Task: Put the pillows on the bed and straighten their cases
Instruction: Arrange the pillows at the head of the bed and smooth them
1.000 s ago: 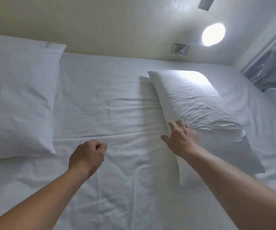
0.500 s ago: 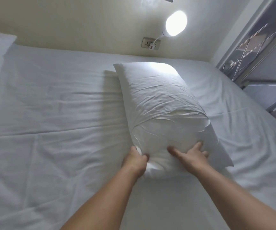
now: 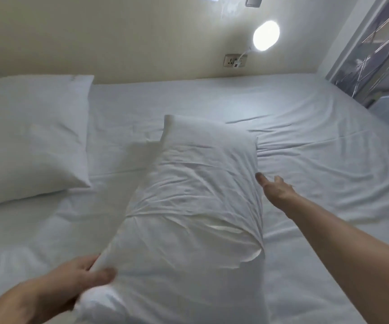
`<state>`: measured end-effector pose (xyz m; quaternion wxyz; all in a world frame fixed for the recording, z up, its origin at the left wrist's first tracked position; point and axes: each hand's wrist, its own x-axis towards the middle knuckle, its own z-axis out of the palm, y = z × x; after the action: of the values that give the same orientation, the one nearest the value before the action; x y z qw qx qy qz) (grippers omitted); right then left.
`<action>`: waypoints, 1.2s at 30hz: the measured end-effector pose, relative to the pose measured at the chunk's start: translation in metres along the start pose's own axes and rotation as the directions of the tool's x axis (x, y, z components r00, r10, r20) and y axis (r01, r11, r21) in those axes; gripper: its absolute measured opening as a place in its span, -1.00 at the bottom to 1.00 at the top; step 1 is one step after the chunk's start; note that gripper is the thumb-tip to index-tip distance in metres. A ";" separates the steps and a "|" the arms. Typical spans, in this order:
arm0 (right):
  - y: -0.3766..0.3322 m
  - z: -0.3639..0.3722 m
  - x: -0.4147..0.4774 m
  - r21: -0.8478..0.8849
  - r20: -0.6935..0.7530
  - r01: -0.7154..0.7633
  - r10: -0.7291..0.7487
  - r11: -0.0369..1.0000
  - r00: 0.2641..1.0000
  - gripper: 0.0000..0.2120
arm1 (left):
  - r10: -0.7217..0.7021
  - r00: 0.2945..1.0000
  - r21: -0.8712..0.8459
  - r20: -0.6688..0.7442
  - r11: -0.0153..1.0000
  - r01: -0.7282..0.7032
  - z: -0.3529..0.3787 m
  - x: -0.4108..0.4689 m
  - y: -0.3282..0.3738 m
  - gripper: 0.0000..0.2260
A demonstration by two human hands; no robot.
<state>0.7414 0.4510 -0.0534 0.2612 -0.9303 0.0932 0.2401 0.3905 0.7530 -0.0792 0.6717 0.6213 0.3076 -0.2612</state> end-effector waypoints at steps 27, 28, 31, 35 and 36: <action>-0.085 0.051 -0.233 0.279 0.014 0.492 -0.516 0.825 0.856 -0.57 | 0.231 0.840 -0.069 -0.491 0.951 -0.302 0.059 0.007 -0.018 -0.41; -0.095 0.065 -0.250 0.291 0.136 0.490 -0.543 0.822 0.829 -0.59 | 0.244 0.825 -0.108 -0.509 0.933 -0.342 0.045 -0.011 -0.012 -0.46; -0.114 0.098 -0.295 0.445 0.438 0.440 -0.618 0.780 0.653 -0.61 | 0.310 0.791 -0.152 -0.527 0.881 -0.447 -0.001 -0.065 -0.001 -0.51; -0.098 0.115 -0.305 0.548 0.371 0.470 -0.704 0.692 0.605 -0.66 | 0.339 0.825 -0.105 -0.453 0.898 -0.427 -0.051 -0.127 -0.012 -0.45; -0.088 0.119 -0.298 0.505 0.323 0.497 -0.688 0.706 0.649 -0.67 | 0.295 0.839 -0.060 -0.457 0.931 -0.360 -0.062 -0.141 -0.021 -0.42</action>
<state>0.4619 0.6031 0.0447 0.5118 -0.7472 -0.2482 0.3437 0.2748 0.8087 0.0082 0.6620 0.6577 0.3584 0.0278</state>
